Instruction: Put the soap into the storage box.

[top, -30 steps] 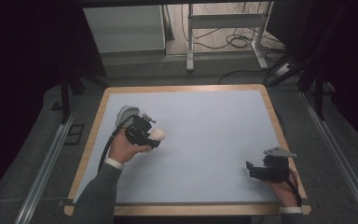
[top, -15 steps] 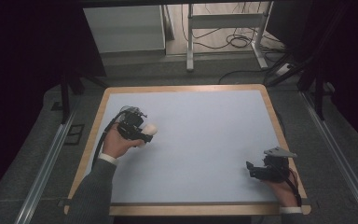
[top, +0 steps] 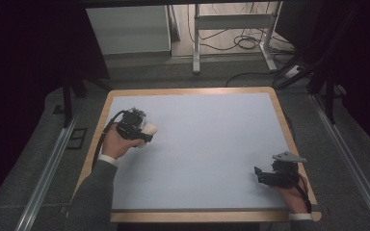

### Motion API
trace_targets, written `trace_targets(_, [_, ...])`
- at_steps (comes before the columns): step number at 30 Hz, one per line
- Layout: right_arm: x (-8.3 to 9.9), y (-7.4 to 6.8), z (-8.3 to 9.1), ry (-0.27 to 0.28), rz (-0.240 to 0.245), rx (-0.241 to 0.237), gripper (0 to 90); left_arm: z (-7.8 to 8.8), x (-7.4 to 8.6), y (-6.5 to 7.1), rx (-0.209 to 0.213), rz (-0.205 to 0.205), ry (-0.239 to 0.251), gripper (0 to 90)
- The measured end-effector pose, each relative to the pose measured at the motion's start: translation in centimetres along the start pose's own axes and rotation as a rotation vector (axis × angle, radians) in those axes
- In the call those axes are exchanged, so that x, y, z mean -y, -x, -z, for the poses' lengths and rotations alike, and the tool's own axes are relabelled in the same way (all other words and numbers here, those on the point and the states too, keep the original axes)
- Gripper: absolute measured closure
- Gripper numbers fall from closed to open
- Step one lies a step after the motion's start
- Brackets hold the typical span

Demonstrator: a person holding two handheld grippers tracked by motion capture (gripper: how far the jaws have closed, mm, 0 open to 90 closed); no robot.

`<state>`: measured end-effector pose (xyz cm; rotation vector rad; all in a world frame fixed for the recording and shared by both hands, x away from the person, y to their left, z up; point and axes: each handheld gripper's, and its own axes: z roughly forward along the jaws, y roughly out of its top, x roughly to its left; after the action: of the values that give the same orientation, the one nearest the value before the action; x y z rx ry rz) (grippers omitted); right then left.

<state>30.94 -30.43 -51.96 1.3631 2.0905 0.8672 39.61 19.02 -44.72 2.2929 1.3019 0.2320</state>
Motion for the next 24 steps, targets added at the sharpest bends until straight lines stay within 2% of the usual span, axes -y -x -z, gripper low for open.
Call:
trace_targets(5, [0.0,0.0,0.0,-0.004,0.0,-0.001,7.6,0.0,-0.1,-0.6,0.0,0.015,0.002,49.7])
trace_targets(9, [0.0,0.0,0.0,-0.007,-0.002,0.0,7.7,0.0,-0.3,-0.9,-0.02,0.031,0.006,49.7])
trace_targets(15, [0.0,0.1,0.0,-0.007,-0.003,0.001,7.7,0.3,-0.7,-1.5,-0.026,0.041,0.013,49.7])
trace_targets(24, [0.1,0.1,-0.1,-0.009,-0.004,0.004,7.6,0.0,-0.8,-2.7,-0.042,0.083,0.022,49.7])
